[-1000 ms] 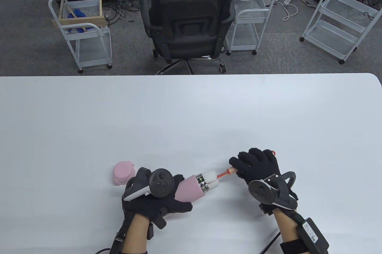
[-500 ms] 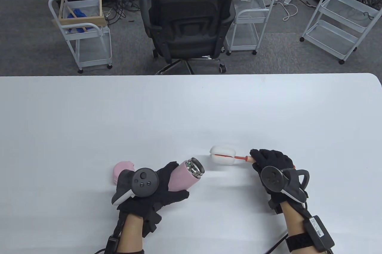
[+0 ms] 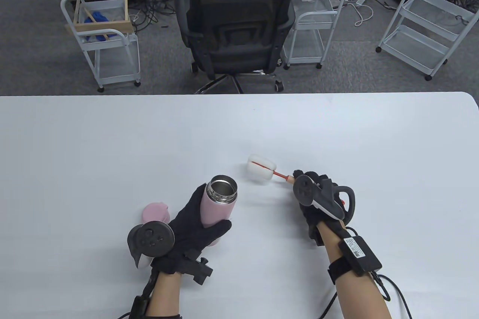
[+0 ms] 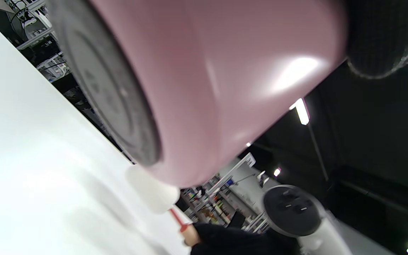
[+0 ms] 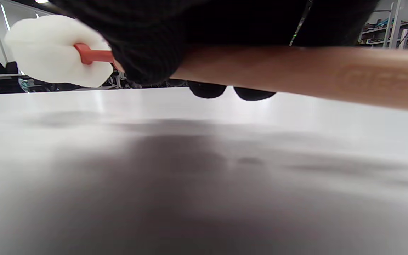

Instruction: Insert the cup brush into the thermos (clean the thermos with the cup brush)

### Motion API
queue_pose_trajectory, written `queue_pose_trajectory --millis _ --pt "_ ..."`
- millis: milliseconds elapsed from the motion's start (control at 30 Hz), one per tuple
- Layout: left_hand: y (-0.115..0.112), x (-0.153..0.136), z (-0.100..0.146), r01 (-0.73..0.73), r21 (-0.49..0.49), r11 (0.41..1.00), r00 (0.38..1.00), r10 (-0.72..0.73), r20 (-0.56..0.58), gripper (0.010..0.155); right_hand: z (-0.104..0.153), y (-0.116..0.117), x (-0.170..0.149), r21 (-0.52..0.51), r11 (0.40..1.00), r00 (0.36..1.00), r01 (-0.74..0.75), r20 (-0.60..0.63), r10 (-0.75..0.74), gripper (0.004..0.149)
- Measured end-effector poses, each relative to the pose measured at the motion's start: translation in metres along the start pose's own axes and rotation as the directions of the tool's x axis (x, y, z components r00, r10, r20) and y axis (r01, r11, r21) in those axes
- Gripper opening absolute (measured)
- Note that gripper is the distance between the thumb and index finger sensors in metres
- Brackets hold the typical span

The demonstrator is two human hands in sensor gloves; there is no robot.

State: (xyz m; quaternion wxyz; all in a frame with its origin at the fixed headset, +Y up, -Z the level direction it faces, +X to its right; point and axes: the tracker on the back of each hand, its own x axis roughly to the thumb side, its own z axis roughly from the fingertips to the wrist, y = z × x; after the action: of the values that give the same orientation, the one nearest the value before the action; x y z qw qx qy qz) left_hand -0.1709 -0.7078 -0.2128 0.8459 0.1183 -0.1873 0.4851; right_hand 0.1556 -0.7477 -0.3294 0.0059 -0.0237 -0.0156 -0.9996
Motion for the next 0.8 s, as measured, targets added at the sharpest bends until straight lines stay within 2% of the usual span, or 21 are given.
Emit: queue_pose_trajectory --millis 233,500,700,800 --pt "0.005 0.005 0.003 -0.136 0.086 0.987 0.99 0.132 0.041 0.085 -0.021 0.011 0.017 0.071 0.995 0.995 -0.065 -0.065 0.07 0.052" --pt "0.003 0.006 0.003 -0.118 0.088 0.989 0.992 0.114 0.048 0.085 -0.02 0.016 0.023 0.054 0.989 0.988 -0.137 -0.067 0.14 0.051" --pt "0.004 0.006 0.003 -0.126 0.08 0.989 0.992 0.123 0.038 0.085 -0.019 0.015 0.021 0.069 0.992 0.992 -0.103 -0.065 0.107 0.064" --pt "0.003 0.006 0.002 -0.123 0.075 0.99 0.992 0.12 0.038 0.085 -0.013 0.007 0.017 0.049 0.996 0.996 -0.074 -0.054 0.076 0.072"
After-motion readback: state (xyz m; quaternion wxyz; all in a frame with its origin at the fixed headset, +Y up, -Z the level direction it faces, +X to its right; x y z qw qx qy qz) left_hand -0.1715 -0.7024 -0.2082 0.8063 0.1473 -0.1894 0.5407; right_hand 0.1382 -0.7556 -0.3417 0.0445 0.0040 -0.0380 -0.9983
